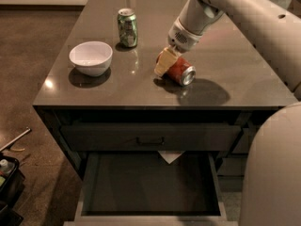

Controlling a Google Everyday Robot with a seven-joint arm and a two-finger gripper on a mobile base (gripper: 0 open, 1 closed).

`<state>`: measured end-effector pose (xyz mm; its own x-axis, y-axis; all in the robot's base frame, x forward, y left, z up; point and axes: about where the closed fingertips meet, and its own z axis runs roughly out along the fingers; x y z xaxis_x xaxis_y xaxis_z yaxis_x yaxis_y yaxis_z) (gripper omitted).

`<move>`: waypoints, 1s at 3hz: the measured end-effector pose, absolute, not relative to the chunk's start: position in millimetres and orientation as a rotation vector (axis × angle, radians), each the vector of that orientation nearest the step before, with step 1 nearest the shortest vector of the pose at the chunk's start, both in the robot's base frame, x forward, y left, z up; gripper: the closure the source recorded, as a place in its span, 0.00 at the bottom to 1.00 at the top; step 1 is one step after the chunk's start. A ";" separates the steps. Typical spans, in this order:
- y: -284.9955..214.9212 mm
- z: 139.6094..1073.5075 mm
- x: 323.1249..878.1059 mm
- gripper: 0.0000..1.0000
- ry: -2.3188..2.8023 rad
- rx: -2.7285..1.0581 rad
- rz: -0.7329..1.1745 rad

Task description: Place coke can into middle drawer

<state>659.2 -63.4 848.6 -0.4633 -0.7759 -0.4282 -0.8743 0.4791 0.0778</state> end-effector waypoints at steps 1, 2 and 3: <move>-63.3 848.5 659.2 0.89 2.395 -1.391 0.411; -63.3 848.5 659.2 1.00 2.395 -1.391 0.411; -58.6 860.8 650.2 1.00 2.360 -1.441 0.436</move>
Offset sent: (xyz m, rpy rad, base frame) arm 0.0000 0.0000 0.0000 0.0000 0.0000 0.0000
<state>650.2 -58.6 860.8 -0.4270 -0.7906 -0.4388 -0.8952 0.4380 0.0819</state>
